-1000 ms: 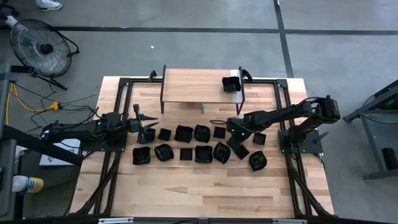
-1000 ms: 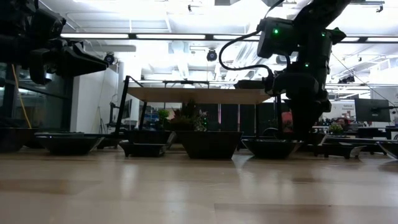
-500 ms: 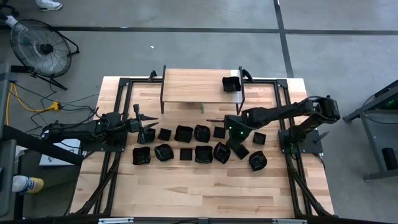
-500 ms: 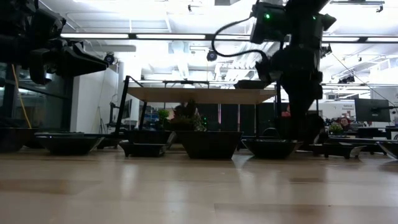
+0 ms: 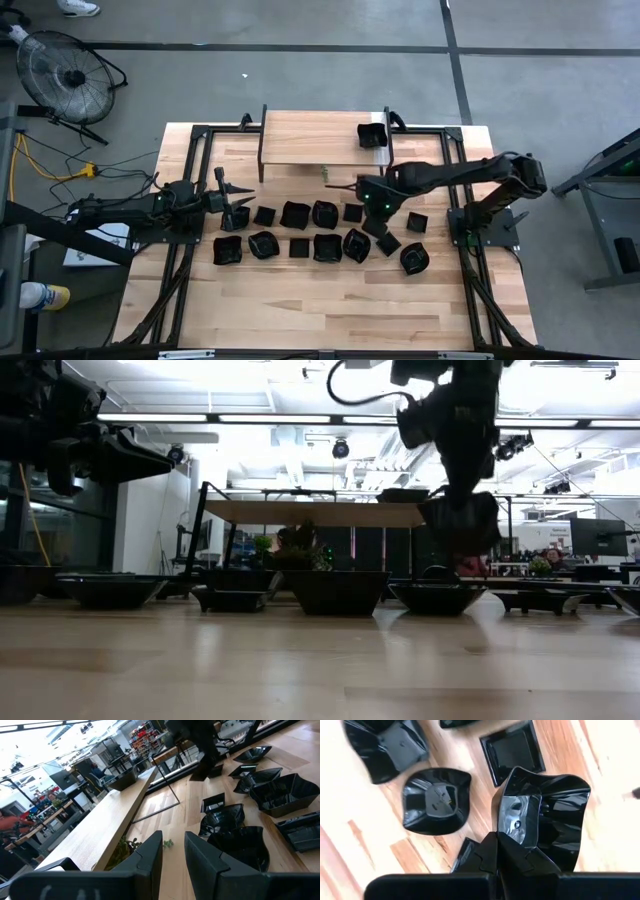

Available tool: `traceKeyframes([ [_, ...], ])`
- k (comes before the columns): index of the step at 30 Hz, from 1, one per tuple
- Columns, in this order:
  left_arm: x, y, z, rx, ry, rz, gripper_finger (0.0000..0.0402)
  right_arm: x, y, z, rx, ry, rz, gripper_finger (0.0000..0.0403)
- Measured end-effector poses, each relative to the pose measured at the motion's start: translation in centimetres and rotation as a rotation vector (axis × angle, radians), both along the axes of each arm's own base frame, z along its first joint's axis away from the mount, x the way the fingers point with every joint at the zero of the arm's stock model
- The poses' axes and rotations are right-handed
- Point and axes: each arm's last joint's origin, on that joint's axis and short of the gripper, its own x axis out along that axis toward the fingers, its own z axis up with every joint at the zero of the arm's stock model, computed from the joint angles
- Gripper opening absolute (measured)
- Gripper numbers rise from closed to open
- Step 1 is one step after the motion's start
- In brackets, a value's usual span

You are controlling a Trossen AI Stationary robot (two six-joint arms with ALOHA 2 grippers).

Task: Pick & Place Mini shaped plates
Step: Stack the distorted square plate on top of the other distorted square plate on the shelf

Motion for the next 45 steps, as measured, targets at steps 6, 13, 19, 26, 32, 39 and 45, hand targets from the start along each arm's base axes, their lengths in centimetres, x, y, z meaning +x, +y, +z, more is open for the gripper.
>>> traceKeyframes([
  [6, 0.0, 0.0, 0.0, 0.000, 0.000, 0.000, 0.0078, 0.6, 0.0, 2.3, -0.023, -0.055, 0.063, 0.0000],
  [13, 0.0, 0.0, 0.0, 0.000, -0.001, 0.000, 0.0078, 1.4, -0.1, 5.5, -0.063, -0.157, 0.167, 0.0000],
  [19, 0.0, 0.0, 0.0, 0.000, 0.000, 0.000, 0.0078, 1.4, -0.1, 8.6, -0.121, -0.220, 0.296, 0.0000],
  [26, 0.0, 0.0, 0.0, 0.000, 0.000, 0.000, 0.0078, 0.7, -0.5, 12.1, -0.353, -0.216, 0.476, 0.0000],
  [32, 0.0, 0.0, 0.0, 0.000, 0.000, 0.001, 0.0078, 0.3, -1.7, 13.3, -0.607, -0.126, 0.607, 0.0000],
  [39, 0.0, 0.0, 0.0, 0.000, 0.000, 0.001, 0.0078, -0.3, -5.4, 11.9, -0.723, 0.046, 0.571, 0.0000],
  [45, 0.0, 0.0, 0.0, 0.000, 0.000, 0.000, 0.0078, -0.7, -8.9, 10.0, -0.775, 0.142, 0.550, 0.0000],
])
